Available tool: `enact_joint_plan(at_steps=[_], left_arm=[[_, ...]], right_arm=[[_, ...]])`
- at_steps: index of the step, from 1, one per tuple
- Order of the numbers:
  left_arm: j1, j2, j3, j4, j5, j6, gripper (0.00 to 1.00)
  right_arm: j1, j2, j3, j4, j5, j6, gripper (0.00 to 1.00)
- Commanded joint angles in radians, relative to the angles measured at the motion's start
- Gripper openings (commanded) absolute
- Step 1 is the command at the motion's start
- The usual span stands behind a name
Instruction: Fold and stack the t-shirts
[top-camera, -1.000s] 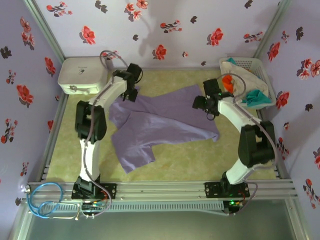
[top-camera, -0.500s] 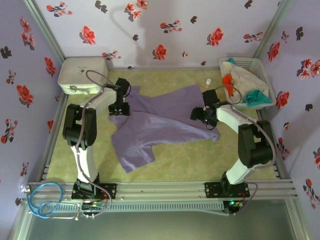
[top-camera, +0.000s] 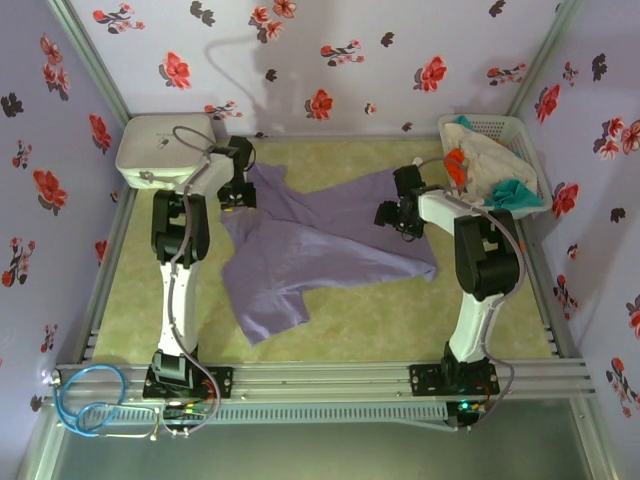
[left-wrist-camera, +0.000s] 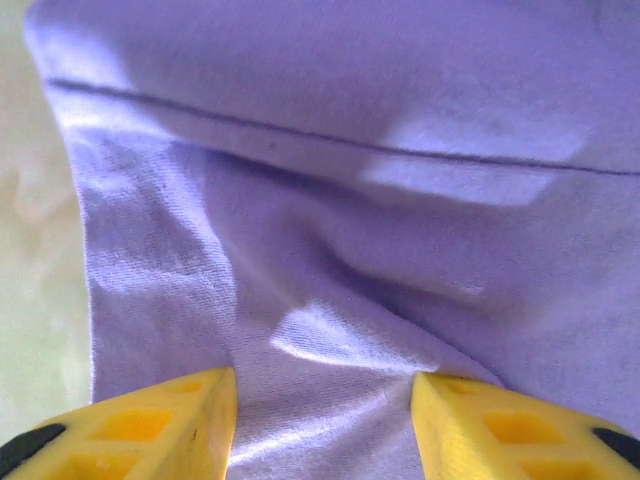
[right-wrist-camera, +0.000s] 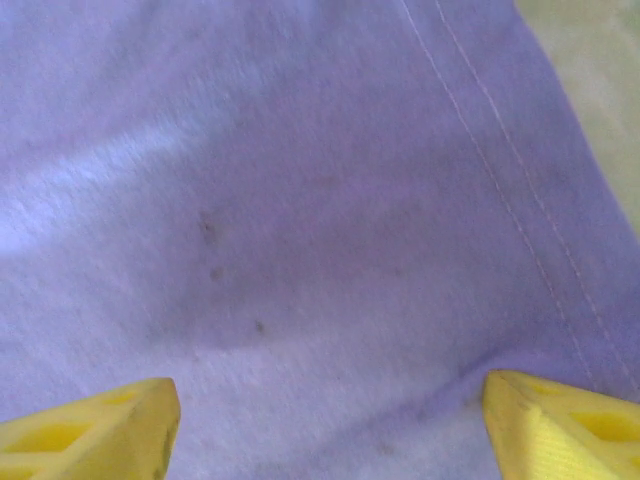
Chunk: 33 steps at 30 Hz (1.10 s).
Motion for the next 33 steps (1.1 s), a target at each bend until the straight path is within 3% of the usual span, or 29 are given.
enact_joint_plan(at_steps=[1, 8, 12, 22, 23, 24, 27, 33], left_arm=[[0.031, 0.119, 0.154, -0.139, -0.017, 0.028, 0.50], [0.065, 0.320, 0.572, -0.290, -0.027, 0.062, 0.52], [0.068, 0.271, 0.593, -0.303, -0.026, 0.075, 0.59], [0.010, -0.232, 0.047, -0.182, -0.017, 0.053, 0.63], [0.004, -0.284, -0.017, -0.161, -0.014, 0.046, 0.63], [-0.001, -0.344, -0.093, -0.138, -0.008, 0.035, 0.63], [-0.005, -0.512, -0.321, -0.060, 0.071, -0.003, 0.64], [-0.007, -0.820, -0.750, 0.038, 0.127, -0.099, 0.64]], right_arm=[[-0.010, 0.042, 0.066, -0.030, 0.032, 0.033, 0.80], [-0.028, 0.132, 0.172, -0.062, 0.028, 0.041, 0.80], [-0.026, 0.130, 0.194, -0.069, 0.023, 0.022, 0.79], [0.007, -0.097, 0.039, -0.014, -0.009, -0.026, 0.87], [0.011, -0.124, 0.022, -0.017, -0.010, -0.018, 0.97], [0.014, -0.158, -0.006, -0.017, -0.014, -0.009, 0.99], [0.012, -0.240, -0.062, -0.055, -0.027, 0.033, 0.99], [0.009, -0.417, -0.219, -0.086, -0.081, 0.097, 0.99]])
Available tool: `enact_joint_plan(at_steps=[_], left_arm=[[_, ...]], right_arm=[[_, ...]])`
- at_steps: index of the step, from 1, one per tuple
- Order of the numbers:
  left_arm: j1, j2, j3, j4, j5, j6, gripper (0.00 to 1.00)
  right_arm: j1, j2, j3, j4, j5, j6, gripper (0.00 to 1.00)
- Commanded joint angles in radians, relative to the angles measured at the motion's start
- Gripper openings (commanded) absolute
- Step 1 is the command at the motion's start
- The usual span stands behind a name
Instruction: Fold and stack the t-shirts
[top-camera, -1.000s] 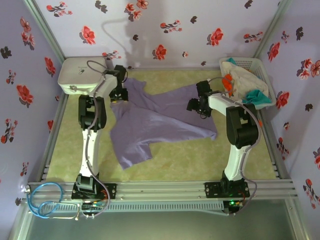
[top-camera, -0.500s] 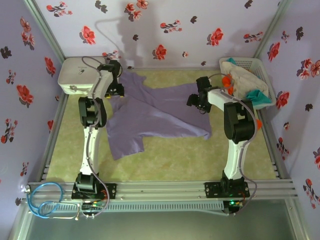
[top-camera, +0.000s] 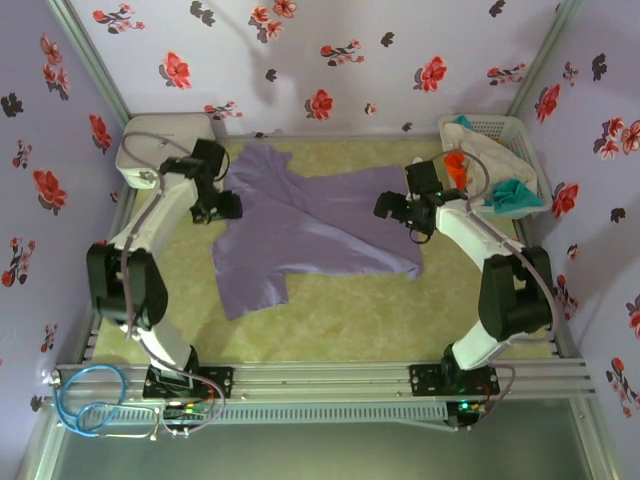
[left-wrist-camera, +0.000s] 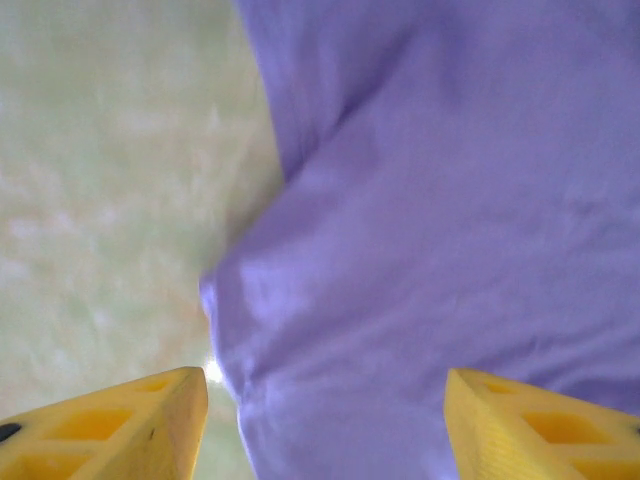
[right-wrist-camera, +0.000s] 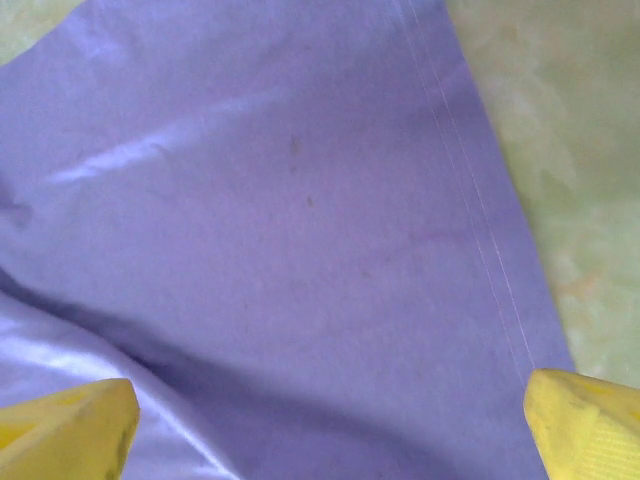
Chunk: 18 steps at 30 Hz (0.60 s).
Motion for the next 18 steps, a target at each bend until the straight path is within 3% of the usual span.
enact_joint_plan(at_steps=[1, 10, 18], left_arm=[[0.001, -0.106, -0.170, 0.052, 0.064, -0.088, 0.64], [-0.086, -0.437, -0.563, 0.027, 0.113, -0.326, 0.61], [-0.190, -0.493, -0.790, 0.202, 0.158, -0.532, 0.58]], right_arm=[[-0.003, -0.086, -0.090, -0.060, -0.041, 0.066, 0.99], [-0.003, -0.323, -0.276, -0.144, 0.035, 0.139, 0.75], [-0.005, -0.405, -0.409, -0.158, 0.060, 0.172, 0.70]])
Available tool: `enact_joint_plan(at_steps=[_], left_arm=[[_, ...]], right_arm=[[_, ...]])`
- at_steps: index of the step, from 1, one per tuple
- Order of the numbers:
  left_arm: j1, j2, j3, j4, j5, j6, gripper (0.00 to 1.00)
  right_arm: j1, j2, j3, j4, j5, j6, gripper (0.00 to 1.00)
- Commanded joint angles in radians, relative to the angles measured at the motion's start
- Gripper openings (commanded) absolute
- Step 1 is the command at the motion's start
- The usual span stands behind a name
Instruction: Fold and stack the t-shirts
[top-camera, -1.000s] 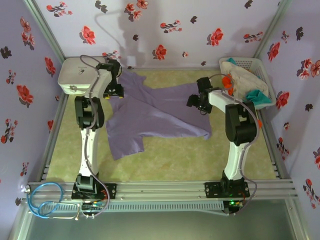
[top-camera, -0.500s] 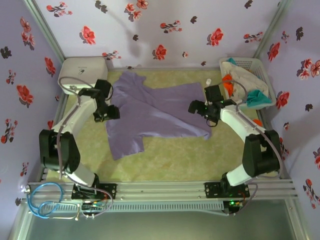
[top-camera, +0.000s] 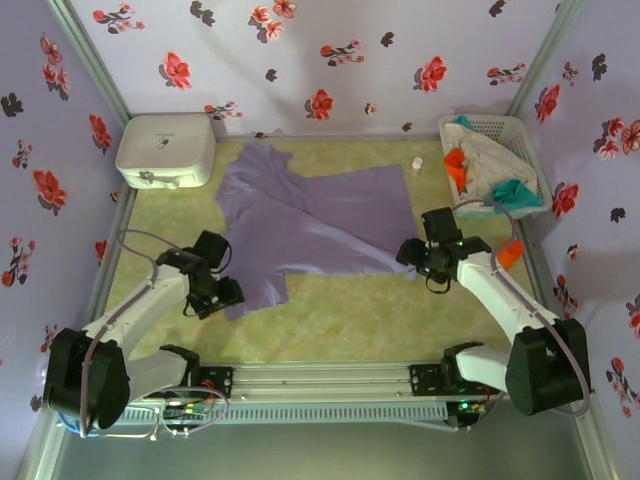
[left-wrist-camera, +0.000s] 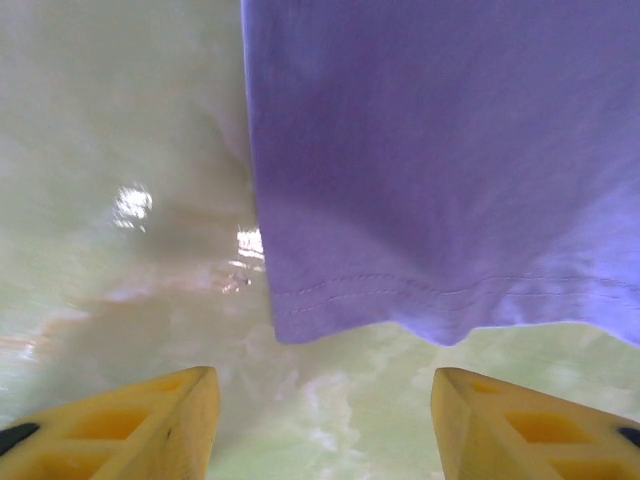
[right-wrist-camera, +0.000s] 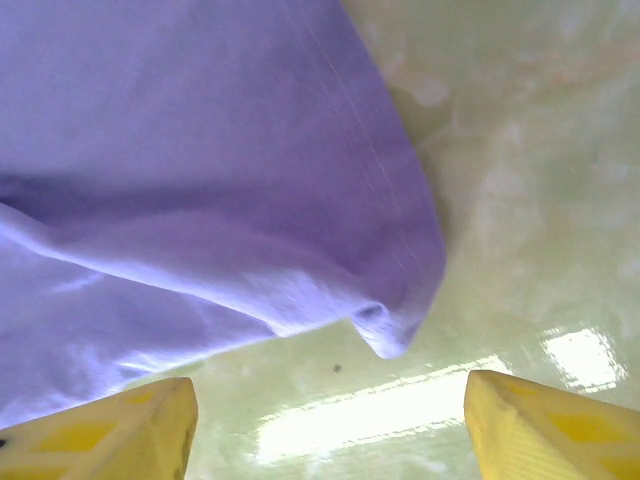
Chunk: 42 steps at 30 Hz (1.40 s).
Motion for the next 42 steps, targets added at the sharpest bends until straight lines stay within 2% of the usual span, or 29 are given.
enact_joint_plan(at_steps=[1, 7, 14, 19, 21, 25, 27, 30, 34, 37, 39, 41, 42], left_arm=[[-0.032, 0.010, -0.054, 0.122, 0.028, -0.127, 0.58], [-0.053, 0.091, -0.112, 0.236, 0.024, -0.156, 0.52], [-0.055, 0.133, -0.133, 0.256, -0.023, -0.153, 0.29], [-0.055, 0.120, -0.121, 0.217, -0.046, -0.146, 0.07], [-0.053, 0.120, -0.094, 0.177, -0.057, -0.128, 0.00], [-0.050, 0.104, -0.017, 0.047, -0.125, -0.089, 0.00], [-0.034, 0.097, 0.008, 0.007, -0.139, -0.064, 0.00], [0.005, 0.093, 0.044, -0.043, -0.143, -0.025, 0.00], [0.039, 0.080, 0.052, -0.054, -0.126, -0.015, 0.00], [0.046, 0.077, 0.063, -0.072, -0.128, -0.017, 0.00], [0.046, 0.072, 0.079, -0.099, -0.142, -0.024, 0.00], [0.045, 0.061, 0.106, -0.153, -0.156, -0.039, 0.00], [0.042, 0.047, 0.122, -0.182, -0.158, -0.048, 0.00]], right_arm=[[-0.006, -0.025, -0.048, -0.024, 0.034, 0.036, 0.69], [-0.015, 0.000, -0.109, 0.062, 0.057, 0.053, 0.65], [-0.019, 0.156, -0.074, 0.181, 0.037, 0.007, 0.57], [-0.021, 0.215, -0.043, 0.205, 0.002, -0.013, 0.28], [-0.025, 0.208, -0.032, 0.181, -0.004, -0.022, 0.21], [-0.054, 0.164, -0.012, 0.089, -0.033, -0.035, 0.04], [-0.087, 0.137, -0.002, 0.033, -0.081, -0.044, 0.00], [-0.150, 0.096, 0.014, -0.067, -0.192, -0.053, 0.00], [-0.264, 0.069, 0.039, -0.142, -0.429, -0.054, 0.00], [-0.324, 0.025, 0.052, -0.160, -0.400, -0.052, 0.00], [-0.358, 0.019, 0.053, -0.164, -0.341, -0.070, 0.18], [-0.372, 0.047, 0.058, -0.172, -0.262, -0.089, 0.25], [-0.372, 0.063, 0.058, -0.172, -0.213, -0.097, 0.35]])
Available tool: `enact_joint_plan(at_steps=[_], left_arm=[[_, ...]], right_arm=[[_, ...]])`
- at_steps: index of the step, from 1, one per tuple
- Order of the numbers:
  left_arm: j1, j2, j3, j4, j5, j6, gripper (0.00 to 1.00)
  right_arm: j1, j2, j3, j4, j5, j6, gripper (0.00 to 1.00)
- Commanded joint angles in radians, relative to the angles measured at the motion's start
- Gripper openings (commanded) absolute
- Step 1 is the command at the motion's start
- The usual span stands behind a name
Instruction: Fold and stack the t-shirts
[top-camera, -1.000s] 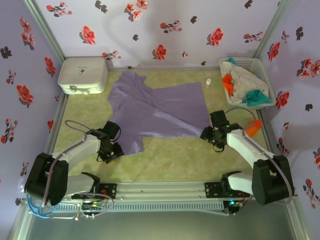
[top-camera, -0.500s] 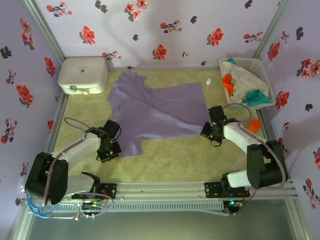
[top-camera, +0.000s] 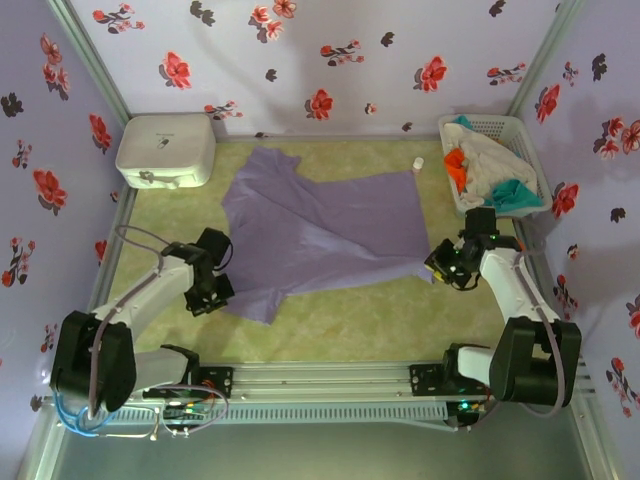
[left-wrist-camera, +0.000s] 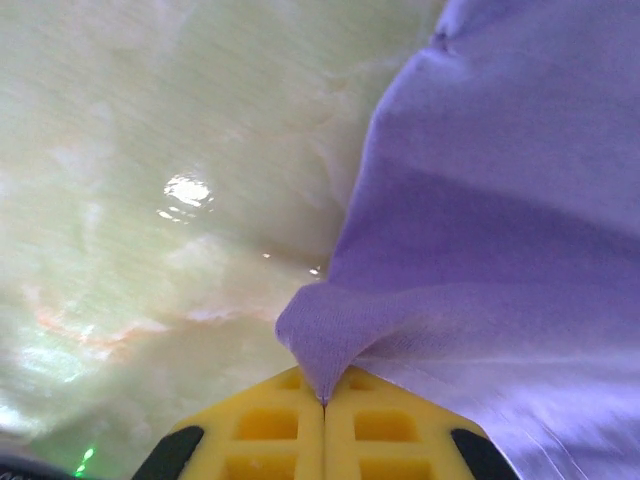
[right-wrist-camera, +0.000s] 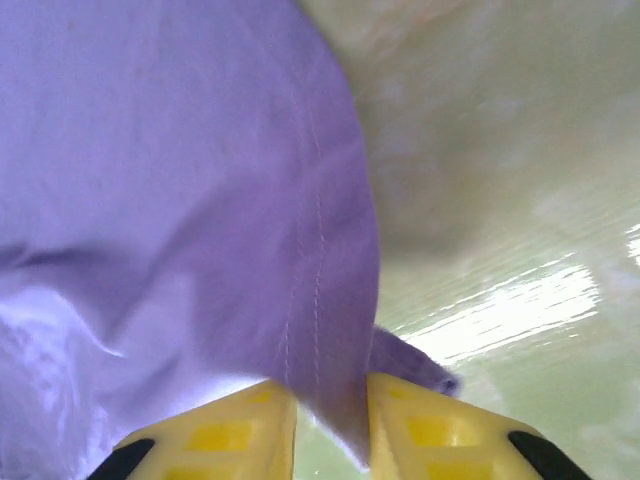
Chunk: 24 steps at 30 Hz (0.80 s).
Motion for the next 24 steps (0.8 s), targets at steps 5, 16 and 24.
enact_joint_plan(at_steps=[5, 16, 24], left_arm=[[-0.005, -0.089, 0.101, -0.238, -0.079, -0.023, 0.00], [-0.016, -0.120, 0.032, -0.241, -0.015, -0.015, 0.10], [-0.085, -0.106, 0.001, -0.279, -0.034, -0.076, 0.43]], right_arm=[[-0.013, 0.068, -0.006, 0.010, 0.177, -0.032, 0.60], [0.042, 0.046, -0.030, -0.009, 0.138, -0.055, 0.69], [0.104, -0.050, -0.131, 0.034, 0.061, 0.069, 0.85]])
